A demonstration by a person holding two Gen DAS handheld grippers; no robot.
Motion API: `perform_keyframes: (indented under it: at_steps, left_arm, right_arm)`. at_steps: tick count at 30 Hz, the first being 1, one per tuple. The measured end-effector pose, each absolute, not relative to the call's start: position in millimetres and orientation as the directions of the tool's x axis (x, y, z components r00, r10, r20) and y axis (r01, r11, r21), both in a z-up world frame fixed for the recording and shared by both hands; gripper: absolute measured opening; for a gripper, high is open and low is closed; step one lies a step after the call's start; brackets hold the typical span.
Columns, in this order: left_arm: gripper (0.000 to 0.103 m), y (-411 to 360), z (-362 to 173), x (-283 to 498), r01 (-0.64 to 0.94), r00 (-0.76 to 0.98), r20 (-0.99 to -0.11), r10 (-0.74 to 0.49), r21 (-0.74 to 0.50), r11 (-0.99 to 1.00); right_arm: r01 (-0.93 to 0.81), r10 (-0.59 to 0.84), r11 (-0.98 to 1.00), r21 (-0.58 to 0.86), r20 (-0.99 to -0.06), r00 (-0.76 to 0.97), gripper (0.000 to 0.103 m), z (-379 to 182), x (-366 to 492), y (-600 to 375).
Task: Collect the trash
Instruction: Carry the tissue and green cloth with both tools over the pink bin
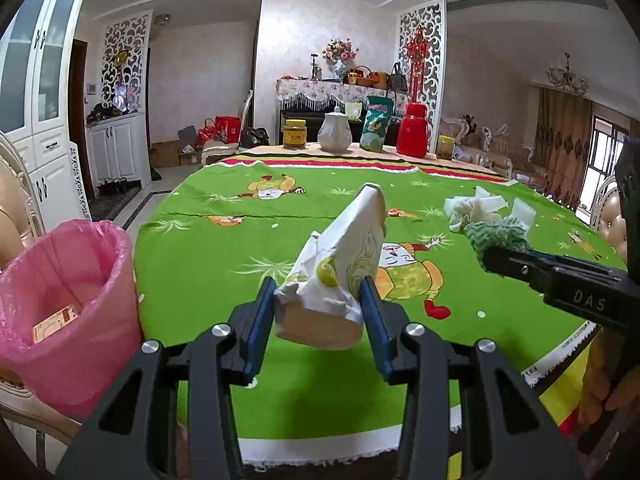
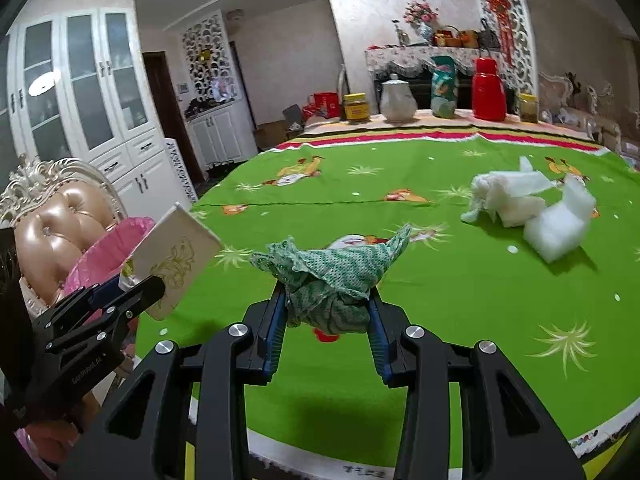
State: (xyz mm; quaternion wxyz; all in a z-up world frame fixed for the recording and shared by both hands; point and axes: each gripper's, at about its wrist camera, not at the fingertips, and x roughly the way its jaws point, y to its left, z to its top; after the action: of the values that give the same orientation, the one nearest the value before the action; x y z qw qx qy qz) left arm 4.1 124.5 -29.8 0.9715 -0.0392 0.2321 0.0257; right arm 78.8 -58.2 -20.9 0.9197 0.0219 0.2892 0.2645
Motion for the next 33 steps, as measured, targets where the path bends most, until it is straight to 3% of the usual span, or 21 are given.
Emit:
perform_keyframes:
  at_steps: [13,33]
  left_arm:
    - [0.042,161.9,-13.4,-25.3,-0.119,0.911,-0.404,0.078,-0.076,0.990]
    - [0.042,281.8,5.6,-73.1,-0.377,0.865,-0.382,0.324,-0.072,0.923]
  right_arm:
    - [-0.602,0.583,0.788,0.132,-0.477,0.658,0.039,-10.4,52.3,-3.9]
    - [-0.817,0.752,0.565,0.115,-0.479,0.452,0.039,10.4,51.7,143.8]
